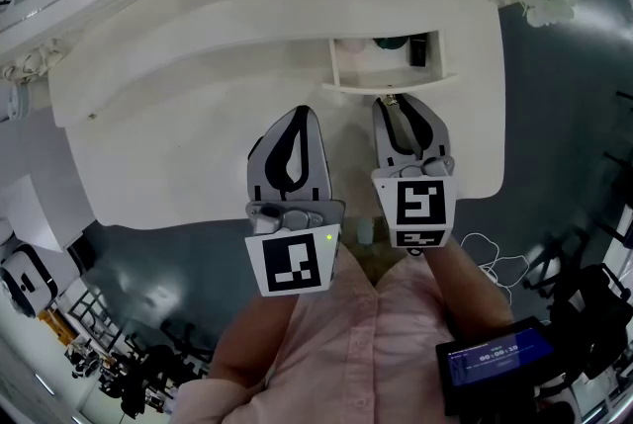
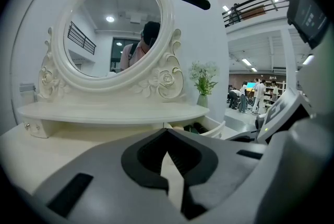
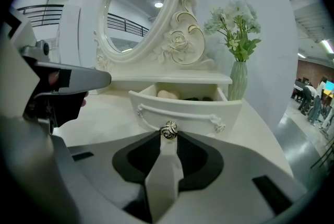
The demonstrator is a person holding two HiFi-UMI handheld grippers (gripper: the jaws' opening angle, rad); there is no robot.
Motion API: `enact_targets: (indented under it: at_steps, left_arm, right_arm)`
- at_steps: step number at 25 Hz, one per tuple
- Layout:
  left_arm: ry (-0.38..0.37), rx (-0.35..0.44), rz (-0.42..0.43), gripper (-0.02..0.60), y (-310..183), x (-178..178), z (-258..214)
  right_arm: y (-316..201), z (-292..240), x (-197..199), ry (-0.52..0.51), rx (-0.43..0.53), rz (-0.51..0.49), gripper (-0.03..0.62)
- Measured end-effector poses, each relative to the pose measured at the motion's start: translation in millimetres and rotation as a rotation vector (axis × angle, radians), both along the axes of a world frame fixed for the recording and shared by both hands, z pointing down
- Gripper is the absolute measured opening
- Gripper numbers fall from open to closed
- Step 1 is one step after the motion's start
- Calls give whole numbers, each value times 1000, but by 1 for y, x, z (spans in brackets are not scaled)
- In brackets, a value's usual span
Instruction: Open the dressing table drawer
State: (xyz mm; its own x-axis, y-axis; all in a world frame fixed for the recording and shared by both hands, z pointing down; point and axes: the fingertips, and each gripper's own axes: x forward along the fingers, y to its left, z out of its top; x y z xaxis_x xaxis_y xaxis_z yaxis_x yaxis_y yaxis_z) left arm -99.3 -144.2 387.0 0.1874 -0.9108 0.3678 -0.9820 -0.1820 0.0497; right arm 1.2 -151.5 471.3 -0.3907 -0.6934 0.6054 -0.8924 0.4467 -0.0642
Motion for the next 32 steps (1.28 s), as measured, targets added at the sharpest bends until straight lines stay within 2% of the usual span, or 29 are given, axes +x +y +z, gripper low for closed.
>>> enact_targets:
  at_steps: [11, 20, 25, 29, 32]
  left_arm:
    - [-10, 32, -6, 8, 7, -1, -14]
    - [6, 113, -21, 8, 7, -2, -50]
    - [-28, 211, -17, 8, 2, 7, -87]
    - [-9, 283, -35, 8, 4, 15, -123]
    - [-10, 327, -40, 8, 6, 19, -148]
  right_arm:
    - [10, -7, 0, -2, 2, -22, 110]
    - [10, -61, 2, -53, 98, 0, 110]
    - [1, -114, 5, -128, 221, -12, 110]
    - [1, -165, 7, -184, 320, -23, 105]
    - [2, -205, 8, -215, 406, -44, 75]
